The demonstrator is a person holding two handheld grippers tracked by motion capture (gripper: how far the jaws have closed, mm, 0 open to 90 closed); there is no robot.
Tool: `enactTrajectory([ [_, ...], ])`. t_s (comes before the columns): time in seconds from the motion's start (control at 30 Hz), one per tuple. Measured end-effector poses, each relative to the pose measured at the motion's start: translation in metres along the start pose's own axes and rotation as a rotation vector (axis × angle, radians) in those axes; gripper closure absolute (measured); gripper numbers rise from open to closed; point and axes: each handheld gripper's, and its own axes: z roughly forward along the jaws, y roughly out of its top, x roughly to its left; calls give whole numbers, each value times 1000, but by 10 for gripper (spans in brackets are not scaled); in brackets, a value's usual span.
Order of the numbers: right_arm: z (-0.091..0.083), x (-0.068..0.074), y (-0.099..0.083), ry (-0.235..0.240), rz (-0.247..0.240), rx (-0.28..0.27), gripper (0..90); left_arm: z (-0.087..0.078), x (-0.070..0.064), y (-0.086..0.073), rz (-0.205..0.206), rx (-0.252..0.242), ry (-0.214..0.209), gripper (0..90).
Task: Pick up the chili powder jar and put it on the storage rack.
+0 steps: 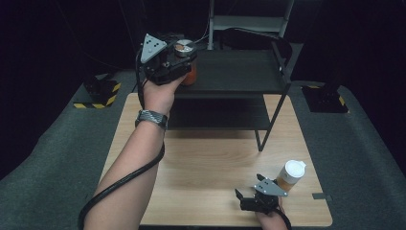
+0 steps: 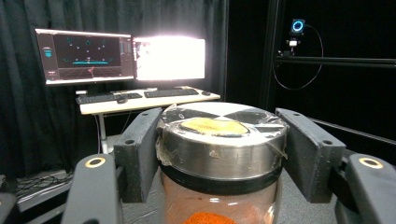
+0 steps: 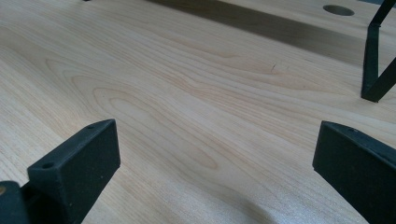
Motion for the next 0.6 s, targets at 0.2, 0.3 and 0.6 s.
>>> enactTrajectory([
  [0.2, 0, 0, 0, 1, 3, -1, 0, 0, -1, -1, -23, 0, 10, 322],
  [0.3, 0, 0, 1, 1, -3, 3, 0, -1, -4, -1, -27, 8, 27, 233],
  [0.6, 0, 0, 1, 3, -6, 3, 0, -9, -5, 1, -48, 8, 26, 4],
])
